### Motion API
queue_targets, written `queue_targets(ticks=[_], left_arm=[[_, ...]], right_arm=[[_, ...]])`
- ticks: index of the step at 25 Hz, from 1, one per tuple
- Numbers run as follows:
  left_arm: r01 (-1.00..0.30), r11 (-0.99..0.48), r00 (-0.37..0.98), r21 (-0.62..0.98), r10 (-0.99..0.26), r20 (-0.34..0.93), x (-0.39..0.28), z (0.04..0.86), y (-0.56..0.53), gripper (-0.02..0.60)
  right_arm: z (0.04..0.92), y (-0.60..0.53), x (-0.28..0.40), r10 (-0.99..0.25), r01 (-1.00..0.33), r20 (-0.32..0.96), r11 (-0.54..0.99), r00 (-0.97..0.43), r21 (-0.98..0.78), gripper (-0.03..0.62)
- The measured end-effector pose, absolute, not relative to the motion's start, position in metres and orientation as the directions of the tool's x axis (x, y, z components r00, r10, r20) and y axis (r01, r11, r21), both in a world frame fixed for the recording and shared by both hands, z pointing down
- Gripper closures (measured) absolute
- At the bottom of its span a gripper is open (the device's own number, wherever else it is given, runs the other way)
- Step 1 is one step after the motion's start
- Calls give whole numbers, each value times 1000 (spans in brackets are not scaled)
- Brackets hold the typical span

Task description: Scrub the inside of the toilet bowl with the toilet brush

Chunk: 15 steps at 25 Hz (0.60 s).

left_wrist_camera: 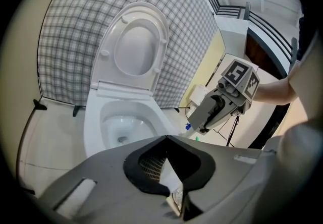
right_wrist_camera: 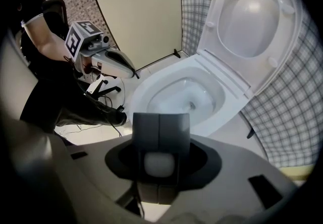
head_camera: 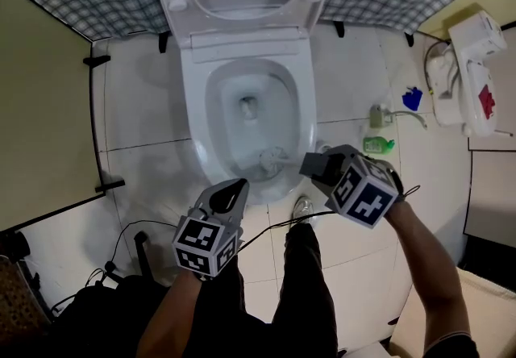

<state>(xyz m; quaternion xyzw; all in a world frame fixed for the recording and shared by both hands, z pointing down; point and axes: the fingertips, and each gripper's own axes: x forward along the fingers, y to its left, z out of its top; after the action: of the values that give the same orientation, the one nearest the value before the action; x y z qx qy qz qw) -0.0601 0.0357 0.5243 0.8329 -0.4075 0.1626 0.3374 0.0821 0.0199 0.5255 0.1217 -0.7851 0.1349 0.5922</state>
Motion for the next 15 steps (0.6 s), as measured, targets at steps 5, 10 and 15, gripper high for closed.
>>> queue_targets(ticks=[5,10,15], left_arm=[[-787,-441,616,431,-567,547,-63,525,34,572],[-785,-443,620,433,-562,548,-64,525,33,572],[-787,-435,617,438,-564,548,-66,529,31,573]], right_arm=[[526,-2,89,-110,-366,973,930,-203,29,411],[528,-31,95,-200,-427,969,896,-142,123,411],[534,-60,94,-280,-490,954,850,-106,195,413]])
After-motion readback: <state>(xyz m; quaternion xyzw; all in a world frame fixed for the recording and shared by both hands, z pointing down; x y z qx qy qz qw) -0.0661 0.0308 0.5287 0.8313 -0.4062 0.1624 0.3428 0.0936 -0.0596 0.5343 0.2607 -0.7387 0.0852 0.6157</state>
